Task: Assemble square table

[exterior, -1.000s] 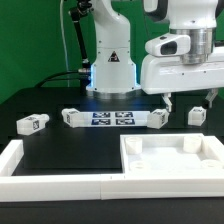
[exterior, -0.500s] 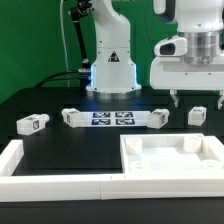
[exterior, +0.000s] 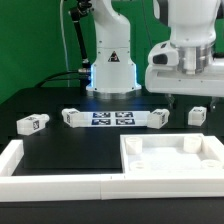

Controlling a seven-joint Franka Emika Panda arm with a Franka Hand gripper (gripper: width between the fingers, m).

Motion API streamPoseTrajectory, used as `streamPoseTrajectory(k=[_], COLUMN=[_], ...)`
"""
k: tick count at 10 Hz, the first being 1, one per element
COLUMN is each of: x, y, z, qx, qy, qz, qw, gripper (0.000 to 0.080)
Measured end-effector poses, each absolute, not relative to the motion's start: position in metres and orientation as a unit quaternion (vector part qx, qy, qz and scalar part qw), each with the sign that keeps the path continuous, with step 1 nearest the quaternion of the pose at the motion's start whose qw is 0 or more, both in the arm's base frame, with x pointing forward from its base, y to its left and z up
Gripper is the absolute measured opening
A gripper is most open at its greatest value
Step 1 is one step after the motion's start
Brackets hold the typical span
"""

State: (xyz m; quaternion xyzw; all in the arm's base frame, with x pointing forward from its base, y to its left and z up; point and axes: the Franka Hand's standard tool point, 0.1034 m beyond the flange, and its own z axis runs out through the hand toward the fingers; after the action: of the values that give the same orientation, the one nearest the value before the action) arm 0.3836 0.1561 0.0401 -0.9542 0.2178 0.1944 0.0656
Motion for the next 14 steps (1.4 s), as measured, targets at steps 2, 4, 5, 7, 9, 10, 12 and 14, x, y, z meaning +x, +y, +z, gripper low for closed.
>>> streamPoseTrajectory(k=[2, 4, 5, 7, 9, 10, 12, 14], x=[0.384, 0.381, 0.377, 0.371, 0.372, 0.372, 0.371, 0.359], y=[0.152, 0.152, 0.158, 0.162, 0.164, 0.164, 0.165, 0.178], z=[0.038, 0.036, 0.035, 0.029, 0.03, 0.03, 0.029, 0.024], qx=[-0.935, -0.917, -0.898, -0.875, -0.876, -0.875, -0.874, -0.86], qy=[0.231, 0.236, 0.257, 0.278, 0.277, 0.277, 0.279, 0.285], qz=[0.256, 0.307, 0.338, 0.376, 0.376, 0.376, 0.377, 0.393], qw=[0.084, 0.095, 0.115, 0.127, 0.125, 0.125, 0.127, 0.155], gripper=[0.0649, 0.0649, 0.0649, 0.0649, 0.0649, 0.0649, 0.0649, 0.0649])
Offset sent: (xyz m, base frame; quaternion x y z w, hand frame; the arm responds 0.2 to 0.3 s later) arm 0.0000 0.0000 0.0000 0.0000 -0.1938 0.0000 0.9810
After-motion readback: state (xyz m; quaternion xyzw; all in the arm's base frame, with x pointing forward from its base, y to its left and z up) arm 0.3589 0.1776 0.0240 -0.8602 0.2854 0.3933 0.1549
